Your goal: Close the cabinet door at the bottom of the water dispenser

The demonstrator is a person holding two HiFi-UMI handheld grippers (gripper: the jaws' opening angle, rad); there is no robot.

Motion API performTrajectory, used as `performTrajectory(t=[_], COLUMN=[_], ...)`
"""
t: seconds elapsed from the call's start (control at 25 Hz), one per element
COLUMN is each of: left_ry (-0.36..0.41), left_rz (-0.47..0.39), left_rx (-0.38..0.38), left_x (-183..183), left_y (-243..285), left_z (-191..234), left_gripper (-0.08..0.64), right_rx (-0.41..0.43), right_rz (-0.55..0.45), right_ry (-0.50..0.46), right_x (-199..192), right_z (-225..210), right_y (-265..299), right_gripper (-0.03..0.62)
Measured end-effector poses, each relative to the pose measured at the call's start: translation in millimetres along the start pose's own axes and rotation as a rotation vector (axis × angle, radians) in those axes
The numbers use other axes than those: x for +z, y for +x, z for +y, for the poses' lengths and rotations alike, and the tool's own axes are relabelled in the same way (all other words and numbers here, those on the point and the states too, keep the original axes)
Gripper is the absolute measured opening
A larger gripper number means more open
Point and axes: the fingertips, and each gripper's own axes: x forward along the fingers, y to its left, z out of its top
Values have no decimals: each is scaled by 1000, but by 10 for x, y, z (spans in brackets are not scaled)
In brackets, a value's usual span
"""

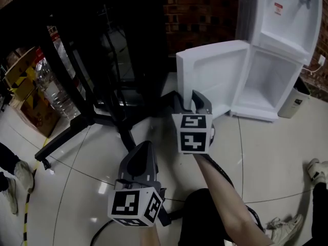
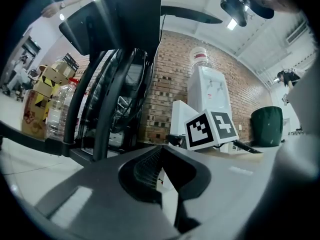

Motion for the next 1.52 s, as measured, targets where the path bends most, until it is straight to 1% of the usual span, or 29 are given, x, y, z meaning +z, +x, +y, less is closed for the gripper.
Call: performTrajectory(t=[0.2, 0.44, 0.68, 0.92, 1.08, 1.28, 1.52], left_ry=[-17, -18, -15, 1, 7, 11, 13], left_rz=[-11, -32, -50, -55, -71, -90, -80], left_rx=[-2, -19, -62, -126, -165, -222, -273], left_x=[44, 151, 232, 334, 391, 441, 453], left_y=[-15, -103, -161, -187, -202, -174, -82], left_z=[-62, -214, -517, -917, -1146, -1471, -1842], left_gripper=[20, 20, 20, 20, 20, 20, 20], right_rx=[6, 13, -4, -65, -90, -151, -223], right_rz=[19, 29, 51, 34, 49, 63, 75], right_ry=[7, 14, 35, 33, 35, 31, 47], right_x=[-18, -47, -96, -153, -189, -225, -248], right_z=[-14, -117, -301, -560, -815, -1048, -1334], right_y=[-106, -453, -821, -1269, -1530, -1740, -1965], right_gripper=[173, 184, 195, 195, 195, 190, 176])
